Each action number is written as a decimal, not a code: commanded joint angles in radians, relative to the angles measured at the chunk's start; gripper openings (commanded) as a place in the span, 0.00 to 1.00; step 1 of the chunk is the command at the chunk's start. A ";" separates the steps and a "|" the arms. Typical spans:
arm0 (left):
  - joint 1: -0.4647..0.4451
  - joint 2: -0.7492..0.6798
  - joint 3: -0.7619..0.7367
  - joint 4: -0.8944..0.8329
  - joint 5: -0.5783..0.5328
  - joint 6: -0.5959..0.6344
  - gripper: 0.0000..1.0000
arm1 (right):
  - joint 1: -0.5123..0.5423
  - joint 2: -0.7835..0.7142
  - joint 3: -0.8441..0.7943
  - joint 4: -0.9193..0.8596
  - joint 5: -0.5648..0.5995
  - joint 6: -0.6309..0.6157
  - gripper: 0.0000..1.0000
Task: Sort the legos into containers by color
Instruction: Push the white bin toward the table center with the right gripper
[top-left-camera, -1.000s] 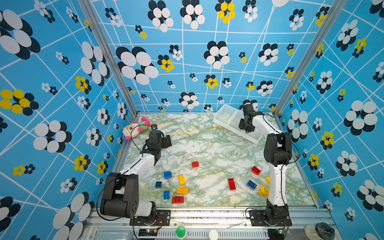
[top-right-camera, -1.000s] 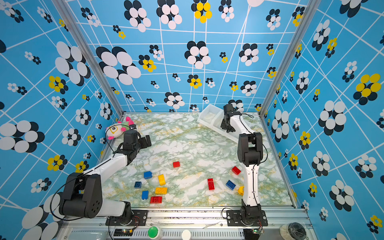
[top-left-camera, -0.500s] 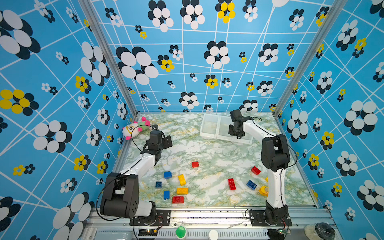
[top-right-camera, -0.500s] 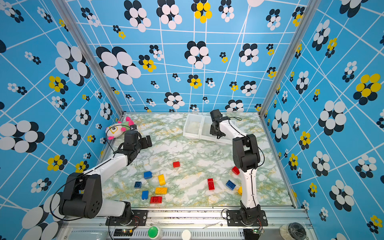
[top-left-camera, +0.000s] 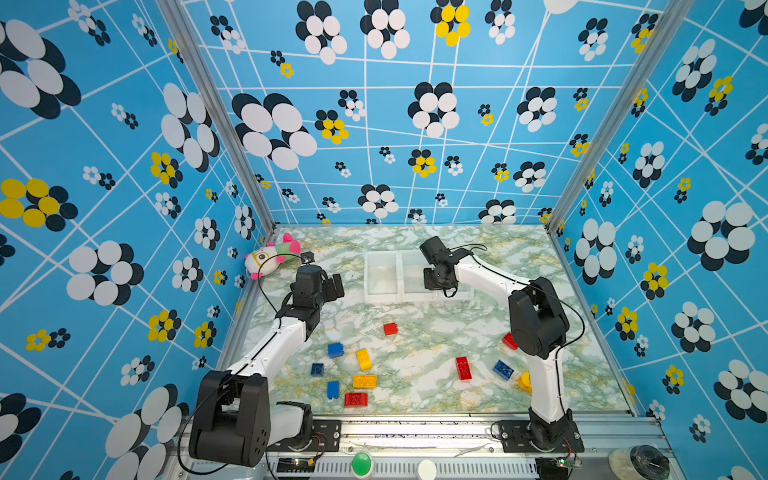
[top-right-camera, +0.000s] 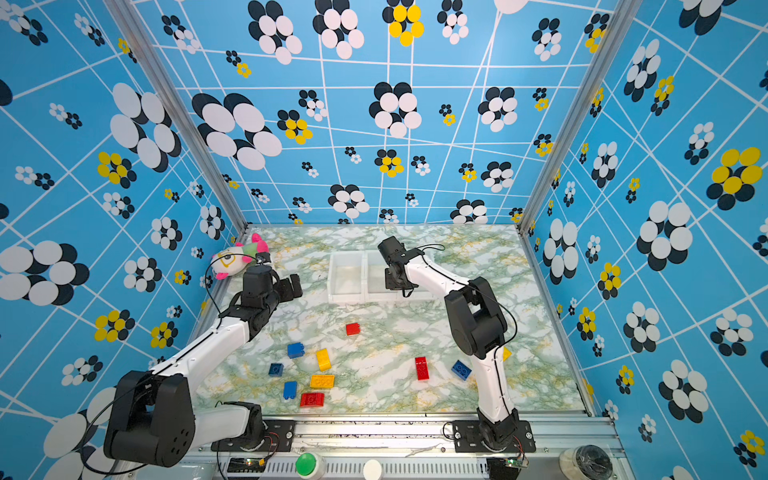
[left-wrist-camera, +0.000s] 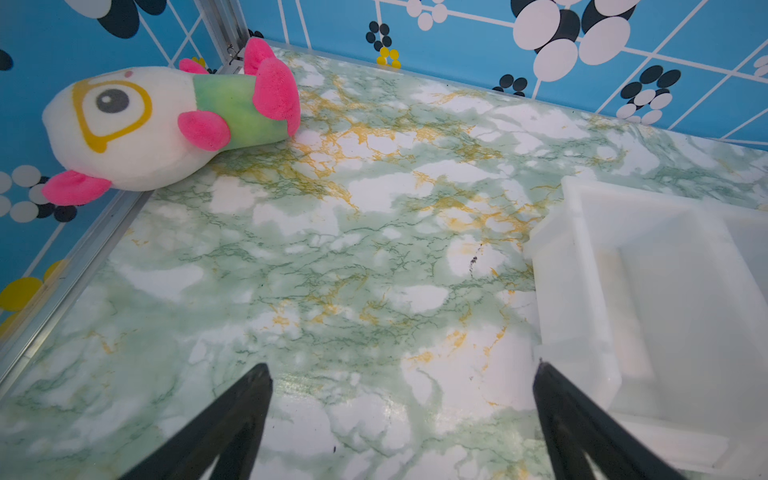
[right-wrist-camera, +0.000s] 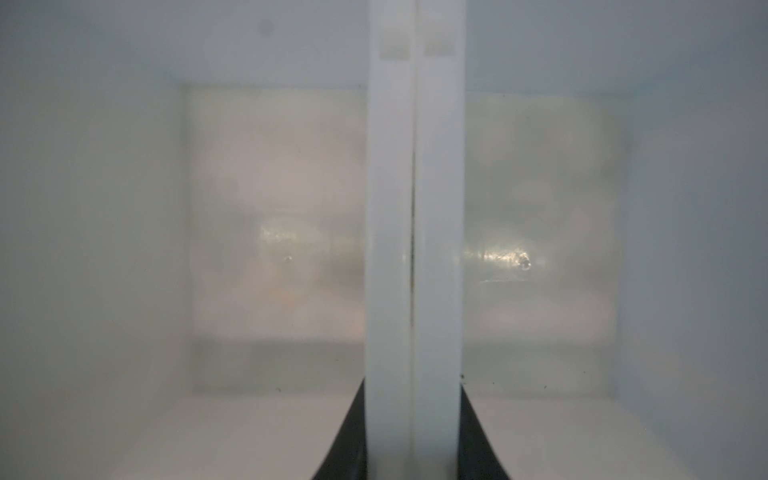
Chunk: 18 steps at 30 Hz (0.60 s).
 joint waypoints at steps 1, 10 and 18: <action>-0.016 -0.034 -0.012 -0.035 -0.004 -0.012 0.99 | 0.041 0.051 0.017 -0.107 -0.018 0.019 0.24; -0.063 -0.074 -0.001 -0.089 -0.032 -0.015 0.99 | 0.094 0.058 0.078 -0.185 -0.001 0.047 0.28; -0.135 -0.100 0.011 -0.129 -0.069 -0.024 0.99 | 0.091 -0.054 0.065 -0.197 0.048 0.028 0.69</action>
